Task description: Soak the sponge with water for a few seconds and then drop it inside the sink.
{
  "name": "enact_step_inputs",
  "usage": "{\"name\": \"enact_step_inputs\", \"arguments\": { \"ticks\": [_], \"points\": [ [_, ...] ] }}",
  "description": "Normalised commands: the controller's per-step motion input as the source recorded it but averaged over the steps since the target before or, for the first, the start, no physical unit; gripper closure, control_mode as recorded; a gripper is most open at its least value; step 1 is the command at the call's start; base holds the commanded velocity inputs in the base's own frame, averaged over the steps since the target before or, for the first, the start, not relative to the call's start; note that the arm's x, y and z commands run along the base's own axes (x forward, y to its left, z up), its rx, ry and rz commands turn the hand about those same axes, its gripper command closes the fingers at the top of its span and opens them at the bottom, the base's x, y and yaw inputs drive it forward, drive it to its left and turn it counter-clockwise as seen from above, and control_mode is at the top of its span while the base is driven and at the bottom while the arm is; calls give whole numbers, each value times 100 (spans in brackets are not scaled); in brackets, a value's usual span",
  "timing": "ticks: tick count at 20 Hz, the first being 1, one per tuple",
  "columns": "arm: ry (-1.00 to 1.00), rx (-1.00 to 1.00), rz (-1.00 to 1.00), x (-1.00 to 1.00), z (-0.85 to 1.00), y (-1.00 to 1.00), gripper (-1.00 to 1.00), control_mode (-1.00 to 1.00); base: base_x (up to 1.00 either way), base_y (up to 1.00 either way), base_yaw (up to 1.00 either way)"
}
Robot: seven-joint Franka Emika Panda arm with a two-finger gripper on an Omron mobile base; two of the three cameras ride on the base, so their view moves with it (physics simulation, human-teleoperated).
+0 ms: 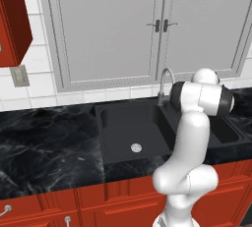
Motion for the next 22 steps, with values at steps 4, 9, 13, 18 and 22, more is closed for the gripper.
{"name": "enact_step_inputs", "arguments": {
  "ticks": [4, 9, 13, 18, 22],
  "points": [
    [0, 0, -1, 30, -17, -2, -100, -100, 0, 0, 0],
    [0, 0, -2, 25, -19, -2, -100, -100, 0, 0, 0],
    [0, 0, -3, 19, -15, -9, -100, -100, 0, 0, 0],
    [0, 0, -5, 13, -2, -10, -100, -100, 0, 0, 0],
    [0, 0, -5, 19, 0, -2, -100, -100, 0, 0, 0]
  ]
}}
